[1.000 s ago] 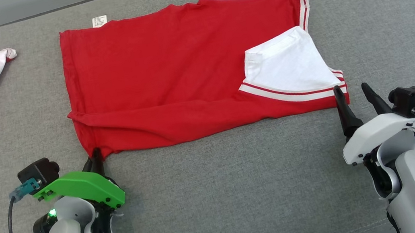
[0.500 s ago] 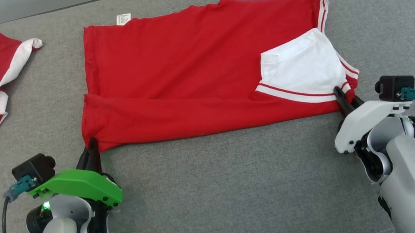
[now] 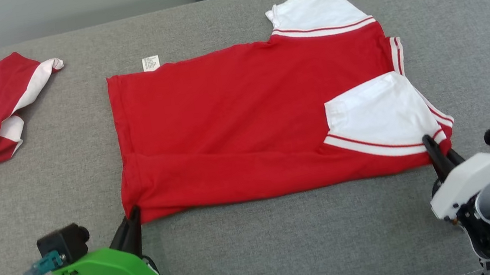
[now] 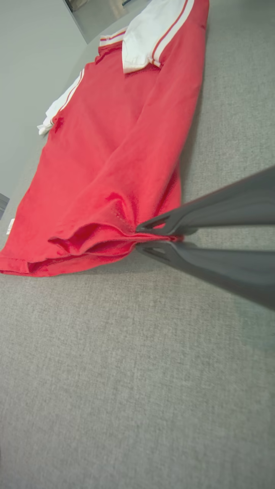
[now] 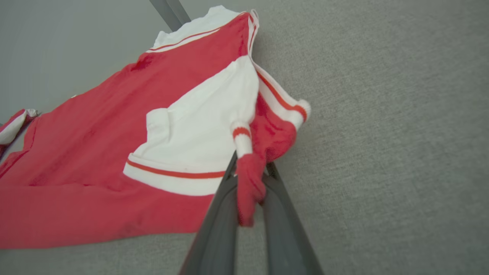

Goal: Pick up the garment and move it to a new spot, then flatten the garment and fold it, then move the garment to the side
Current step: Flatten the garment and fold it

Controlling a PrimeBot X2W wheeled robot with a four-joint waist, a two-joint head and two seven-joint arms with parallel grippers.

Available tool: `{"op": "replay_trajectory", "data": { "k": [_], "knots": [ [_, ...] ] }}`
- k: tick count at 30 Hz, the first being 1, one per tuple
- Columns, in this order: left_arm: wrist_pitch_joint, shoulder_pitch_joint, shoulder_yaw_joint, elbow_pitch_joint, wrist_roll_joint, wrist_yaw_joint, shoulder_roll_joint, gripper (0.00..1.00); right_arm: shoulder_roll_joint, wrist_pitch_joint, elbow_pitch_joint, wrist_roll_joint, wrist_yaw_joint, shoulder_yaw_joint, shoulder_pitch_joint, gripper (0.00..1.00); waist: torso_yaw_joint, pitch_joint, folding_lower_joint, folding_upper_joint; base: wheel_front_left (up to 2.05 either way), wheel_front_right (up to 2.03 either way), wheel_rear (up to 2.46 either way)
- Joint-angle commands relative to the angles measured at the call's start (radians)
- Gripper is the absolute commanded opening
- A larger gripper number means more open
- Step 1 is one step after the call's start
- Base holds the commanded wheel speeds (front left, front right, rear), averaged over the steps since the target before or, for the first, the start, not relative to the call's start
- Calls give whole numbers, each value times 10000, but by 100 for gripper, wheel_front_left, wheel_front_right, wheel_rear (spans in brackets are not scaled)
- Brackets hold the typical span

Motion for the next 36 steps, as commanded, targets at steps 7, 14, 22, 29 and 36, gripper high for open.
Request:
{"op": "replay_trajectory", "data": {
  "k": [7,14,22,29,36],
  "knots": [
    [341,1756,-60,-1210,-238,575,39,0,154,477,-1635,461,1,-271,2196,0,44,-185,0,0,0,0,0],
    [408,2081,-16,-1134,-215,723,195,100,184,288,-1668,752,1,-188,2714,100,-80,-203,0,0,0,0,0],
    [638,920,204,-1199,197,625,959,100,182,-150,-2253,375,2,-508,2705,100,-259,-183,0,0,0,0,0],
    [1677,-1848,-15,-289,813,193,1906,100,188,-56,-3007,-165,2,29,1931,100,-631,522,0,0,0,0,0],
    [2542,-4489,-294,1496,1213,-162,2268,100,174,-98,-3082,-595,2,858,640,100,-1233,1675,0,0,0,0,0]
  ]
}}
